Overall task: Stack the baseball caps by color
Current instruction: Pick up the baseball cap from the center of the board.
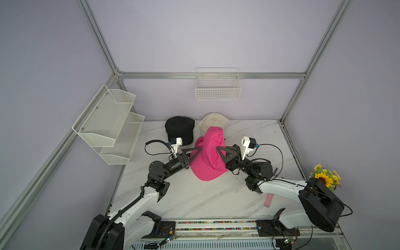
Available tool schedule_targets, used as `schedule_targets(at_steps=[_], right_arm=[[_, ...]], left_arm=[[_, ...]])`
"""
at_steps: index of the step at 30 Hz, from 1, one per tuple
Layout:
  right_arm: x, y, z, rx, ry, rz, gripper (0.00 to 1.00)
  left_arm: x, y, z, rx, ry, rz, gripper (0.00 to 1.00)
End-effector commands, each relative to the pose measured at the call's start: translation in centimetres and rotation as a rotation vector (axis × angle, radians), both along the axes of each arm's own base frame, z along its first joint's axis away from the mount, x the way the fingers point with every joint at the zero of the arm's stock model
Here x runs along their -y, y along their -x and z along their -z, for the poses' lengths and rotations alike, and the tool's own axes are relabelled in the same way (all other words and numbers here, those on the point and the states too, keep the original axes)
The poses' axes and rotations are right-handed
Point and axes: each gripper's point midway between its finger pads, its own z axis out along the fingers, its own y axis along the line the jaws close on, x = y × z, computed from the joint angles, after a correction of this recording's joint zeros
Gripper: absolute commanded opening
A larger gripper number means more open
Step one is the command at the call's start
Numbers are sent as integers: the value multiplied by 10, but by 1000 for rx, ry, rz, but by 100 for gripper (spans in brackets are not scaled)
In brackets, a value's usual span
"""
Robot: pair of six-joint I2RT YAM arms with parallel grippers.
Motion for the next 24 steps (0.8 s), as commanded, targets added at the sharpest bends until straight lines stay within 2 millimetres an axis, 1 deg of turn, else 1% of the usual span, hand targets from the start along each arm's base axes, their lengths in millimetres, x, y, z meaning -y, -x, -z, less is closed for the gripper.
schedule_targets(at_steps=[1,5,7,8,10,12,13,15,16,17,19,20,21,24], right_arm=[[13,-10,-13,15,-64,71,0],[21,-33,-16,-51,-121,143,0],[21,-39,-14,-77,-133,151,0],[19,-39,-13,-79,-130,143,0],[15,-40,-8,-81,-113,126,0],[14,-39,-3,-89,-101,121,0],[16,-39,-1,-94,-100,127,0],[23,-38,4,-108,-92,139,0],[29,-39,6,-123,-89,139,0],[37,-42,9,-151,-85,137,11],[50,-44,18,-188,-49,112,58],[57,-45,24,-203,-24,100,93],[61,-43,29,-217,5,85,97],[65,-42,42,-259,111,73,97]], left_arm=[[-2,11,-10,55,-23,7,90],[0,10,-1,18,-54,10,90],[0,11,-2,24,-49,15,84],[0,11,-3,30,-47,18,79],[0,10,-4,37,-51,16,62],[1,8,-2,36,-68,7,40],[1,6,0,33,-79,3,32],[2,3,2,37,-106,-10,11],[2,1,3,40,-120,-15,4],[2,0,4,46,-139,-22,0],[1,-2,6,71,-189,-30,0],[1,-2,6,100,-230,-34,0],[2,-3,7,122,-283,-35,0],[4,-9,16,152,-461,-35,0]])
